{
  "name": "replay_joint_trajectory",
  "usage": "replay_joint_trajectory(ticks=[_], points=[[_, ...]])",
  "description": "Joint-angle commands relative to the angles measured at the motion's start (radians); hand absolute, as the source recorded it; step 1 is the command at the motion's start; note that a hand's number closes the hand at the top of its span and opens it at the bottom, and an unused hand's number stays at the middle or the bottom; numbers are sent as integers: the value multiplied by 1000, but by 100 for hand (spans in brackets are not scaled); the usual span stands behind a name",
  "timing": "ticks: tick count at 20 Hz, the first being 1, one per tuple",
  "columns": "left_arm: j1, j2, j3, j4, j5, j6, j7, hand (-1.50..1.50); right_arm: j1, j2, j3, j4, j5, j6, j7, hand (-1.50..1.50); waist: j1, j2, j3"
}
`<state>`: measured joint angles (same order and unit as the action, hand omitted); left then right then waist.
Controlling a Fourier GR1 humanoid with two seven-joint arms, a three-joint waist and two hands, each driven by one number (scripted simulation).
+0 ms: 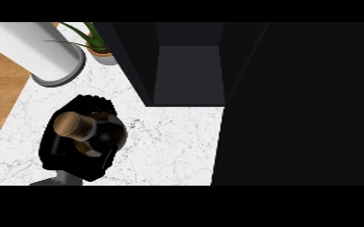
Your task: Pick up the wine, place it into the cabinet and close the cabinet
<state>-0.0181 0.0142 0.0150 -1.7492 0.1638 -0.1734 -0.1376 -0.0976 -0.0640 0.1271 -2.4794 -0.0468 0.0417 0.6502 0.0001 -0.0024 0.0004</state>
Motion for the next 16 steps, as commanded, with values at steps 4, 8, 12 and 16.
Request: replay_joint_trajectory(ticks=[4,8,12,16], points=[[-127,-14,-146,-51,-7,152,121,150,21,-15,-19,-132,-81,9,72,-150,-9,1,0],[-144,-14,-284,-126,20,294,198,150,14,-10,-17,-100,-45,12,52,-150,-6,1,0],[-253,-14,-286,-90,33,361,255,150,72,17,-8,-37,-40,38,-51,-150,-5,2,0],[-361,-14,-414,29,6,560,198,150,85,16,-38,-37,-80,54,-71,-150,-11,3,0]])
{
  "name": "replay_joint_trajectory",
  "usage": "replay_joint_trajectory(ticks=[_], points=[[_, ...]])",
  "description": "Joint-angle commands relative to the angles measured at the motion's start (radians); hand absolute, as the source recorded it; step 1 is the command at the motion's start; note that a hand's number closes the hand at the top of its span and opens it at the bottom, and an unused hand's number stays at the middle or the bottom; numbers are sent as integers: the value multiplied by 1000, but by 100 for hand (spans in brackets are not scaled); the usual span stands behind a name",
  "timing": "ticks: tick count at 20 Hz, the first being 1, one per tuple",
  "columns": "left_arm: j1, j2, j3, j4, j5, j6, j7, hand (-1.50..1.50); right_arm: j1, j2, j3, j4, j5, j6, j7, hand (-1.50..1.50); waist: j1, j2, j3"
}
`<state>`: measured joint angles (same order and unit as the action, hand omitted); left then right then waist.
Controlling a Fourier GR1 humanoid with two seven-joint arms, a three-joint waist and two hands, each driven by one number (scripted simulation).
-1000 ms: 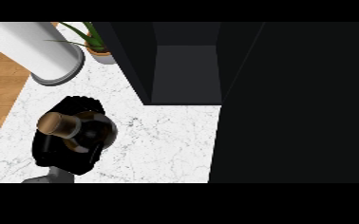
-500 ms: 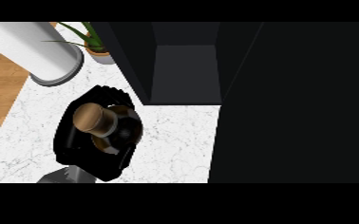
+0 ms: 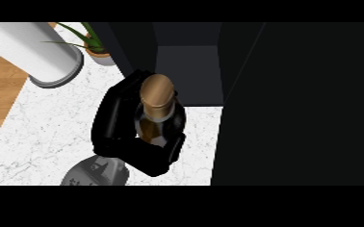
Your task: Pick up the wine, place it into the cabinet and close the cabinet
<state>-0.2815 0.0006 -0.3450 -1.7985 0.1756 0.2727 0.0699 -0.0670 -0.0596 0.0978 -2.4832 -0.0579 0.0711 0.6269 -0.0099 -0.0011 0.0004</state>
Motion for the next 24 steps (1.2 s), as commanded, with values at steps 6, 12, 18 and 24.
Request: replay_joint_trajectory(ticks=[6,12,18,24], points=[[-177,-1,-119,129,-17,245,-21,150,21,-2,-7,-108,-62,11,57,-150,-2,0,0],[-289,-1,-105,230,-27,304,0,150,68,7,45,-175,-39,1,88,-150,-7,0,0],[-298,-1,-82,299,0,298,-47,150,39,-15,33,-164,-48,17,106,-150,-3,0,-1],[-220,-1,-104,371,115,290,-219,150,53,-4,16,-95,-43,28,17,-150,-2,2,-1]])
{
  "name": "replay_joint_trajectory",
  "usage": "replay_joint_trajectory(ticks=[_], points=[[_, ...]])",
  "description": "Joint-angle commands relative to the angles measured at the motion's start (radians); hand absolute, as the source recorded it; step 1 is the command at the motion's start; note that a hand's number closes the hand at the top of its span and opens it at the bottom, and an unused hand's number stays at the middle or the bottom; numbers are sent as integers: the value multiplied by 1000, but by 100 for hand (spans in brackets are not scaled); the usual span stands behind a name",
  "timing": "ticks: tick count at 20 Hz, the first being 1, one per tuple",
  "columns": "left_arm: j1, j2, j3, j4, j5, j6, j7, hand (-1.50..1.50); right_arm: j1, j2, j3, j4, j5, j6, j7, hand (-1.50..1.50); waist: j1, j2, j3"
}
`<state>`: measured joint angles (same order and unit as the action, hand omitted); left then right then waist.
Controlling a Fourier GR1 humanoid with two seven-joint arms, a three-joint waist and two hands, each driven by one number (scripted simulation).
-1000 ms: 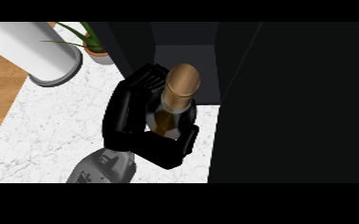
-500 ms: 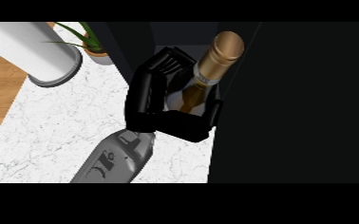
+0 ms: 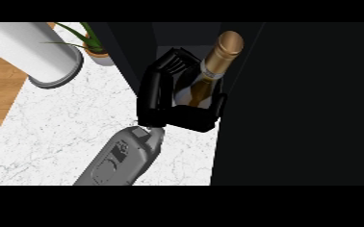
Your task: Pick up the wine, place it into the cabinet and close the cabinet
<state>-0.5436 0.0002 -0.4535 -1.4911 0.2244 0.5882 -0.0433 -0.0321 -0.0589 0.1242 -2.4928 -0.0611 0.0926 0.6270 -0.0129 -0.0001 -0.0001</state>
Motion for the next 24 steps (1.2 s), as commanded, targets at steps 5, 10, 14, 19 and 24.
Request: replay_joint_trajectory(ticks=[5,10,14,19,24], points=[[-15,0,-33,94,132,55,-144,150,30,13,31,-128,-10,-14,63,-150,-2,0,0],[-31,0,-3,254,146,-4,-228,150,-51,-21,-74,-94,-94,-13,85,-150,-6,3,0],[-62,0,-8,294,65,36,-234,150,20,-10,-79,-38,-93,24,-25,-150,-1,1,1],[-19,0,-13,365,90,42,-344,150,-19,-14,-56,-84,-73,9,54,-150,2,0,0],[-52,0,69,452,119,-15,-414,150,19,-10,-74,-116,-85,9,43,-150,-1,1,0]])
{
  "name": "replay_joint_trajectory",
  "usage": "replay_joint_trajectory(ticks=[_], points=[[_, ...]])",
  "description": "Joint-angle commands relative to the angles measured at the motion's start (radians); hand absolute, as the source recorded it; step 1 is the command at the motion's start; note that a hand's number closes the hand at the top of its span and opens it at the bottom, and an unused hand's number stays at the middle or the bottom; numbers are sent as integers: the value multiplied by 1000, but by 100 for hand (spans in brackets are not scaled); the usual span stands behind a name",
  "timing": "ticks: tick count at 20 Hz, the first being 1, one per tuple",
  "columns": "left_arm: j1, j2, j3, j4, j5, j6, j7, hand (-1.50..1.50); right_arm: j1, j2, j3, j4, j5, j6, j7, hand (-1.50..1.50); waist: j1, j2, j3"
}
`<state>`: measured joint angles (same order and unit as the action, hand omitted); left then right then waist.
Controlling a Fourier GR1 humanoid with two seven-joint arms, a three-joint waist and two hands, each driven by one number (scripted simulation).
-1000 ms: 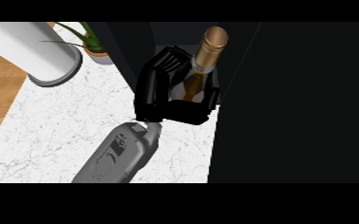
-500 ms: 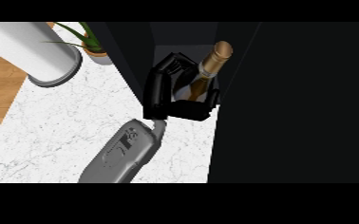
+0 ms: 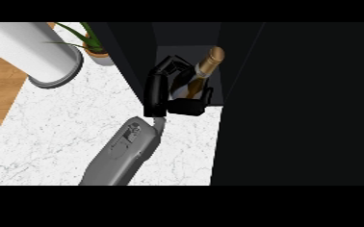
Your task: Pick up the wine, place it into the cabinet and close the cabinet
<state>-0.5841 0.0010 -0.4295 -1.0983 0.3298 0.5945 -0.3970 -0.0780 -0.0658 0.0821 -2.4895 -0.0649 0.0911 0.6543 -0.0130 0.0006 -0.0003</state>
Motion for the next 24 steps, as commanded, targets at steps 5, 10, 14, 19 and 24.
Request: replay_joint_trajectory(ticks=[5,10,14,19,24], points=[[-29,-1,50,43,14,9,-16,150,68,3,-26,-64,-73,26,-26,-150,3,0,1],[-104,-1,152,201,46,-109,-72,150,40,17,11,-61,-44,8,-9,-150,0,1,0],[-143,14,217,296,79,-208,-96,150,51,15,6,-93,-67,12,15,-150,-4,2,0],[-227,2,216,352,64,-140,-45,150,27,19,5,-65,-57,7,3,-150,-1,1,0],[-325,-1,253,485,77,-131,-73,150,109,27,15,-99,-70,29,-28,-150,-13,3,1]])
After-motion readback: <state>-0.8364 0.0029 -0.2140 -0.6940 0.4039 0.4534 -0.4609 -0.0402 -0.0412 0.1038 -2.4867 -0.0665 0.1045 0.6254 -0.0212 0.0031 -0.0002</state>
